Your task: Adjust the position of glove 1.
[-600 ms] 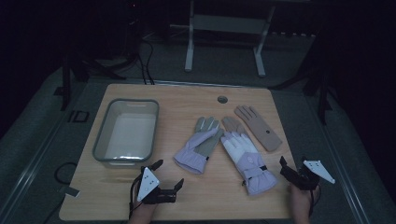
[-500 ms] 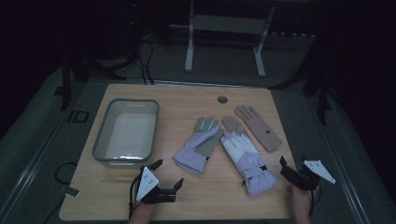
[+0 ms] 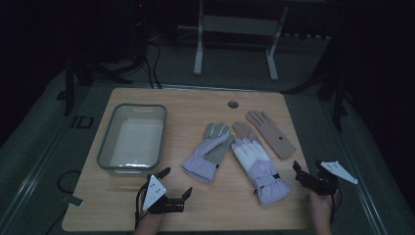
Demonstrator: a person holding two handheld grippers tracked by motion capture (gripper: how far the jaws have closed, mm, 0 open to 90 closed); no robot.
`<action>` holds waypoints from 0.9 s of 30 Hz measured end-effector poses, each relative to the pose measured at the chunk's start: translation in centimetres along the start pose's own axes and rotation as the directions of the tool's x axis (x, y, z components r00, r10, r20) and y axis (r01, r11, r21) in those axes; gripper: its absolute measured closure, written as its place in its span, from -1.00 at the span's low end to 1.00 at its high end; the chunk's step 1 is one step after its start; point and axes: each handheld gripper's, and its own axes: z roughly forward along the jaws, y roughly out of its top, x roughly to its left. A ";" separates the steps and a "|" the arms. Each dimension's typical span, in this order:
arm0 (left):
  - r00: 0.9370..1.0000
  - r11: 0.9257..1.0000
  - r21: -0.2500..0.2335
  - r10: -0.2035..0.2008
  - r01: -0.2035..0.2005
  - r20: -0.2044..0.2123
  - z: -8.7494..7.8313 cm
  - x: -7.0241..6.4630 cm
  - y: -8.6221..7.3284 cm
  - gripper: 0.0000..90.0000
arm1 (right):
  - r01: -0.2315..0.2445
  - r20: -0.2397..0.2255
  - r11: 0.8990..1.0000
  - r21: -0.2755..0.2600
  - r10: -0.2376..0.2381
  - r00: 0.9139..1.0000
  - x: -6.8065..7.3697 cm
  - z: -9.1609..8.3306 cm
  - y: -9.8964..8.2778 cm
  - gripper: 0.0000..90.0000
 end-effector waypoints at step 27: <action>1.000 1.000 0.006 -0.001 0.001 0.017 0.1 -0.1 0.0 -0.96 | 0.169 -0.271 0.981 0.090 -0.140 0.953 5.7 0.7 10.2 -0.68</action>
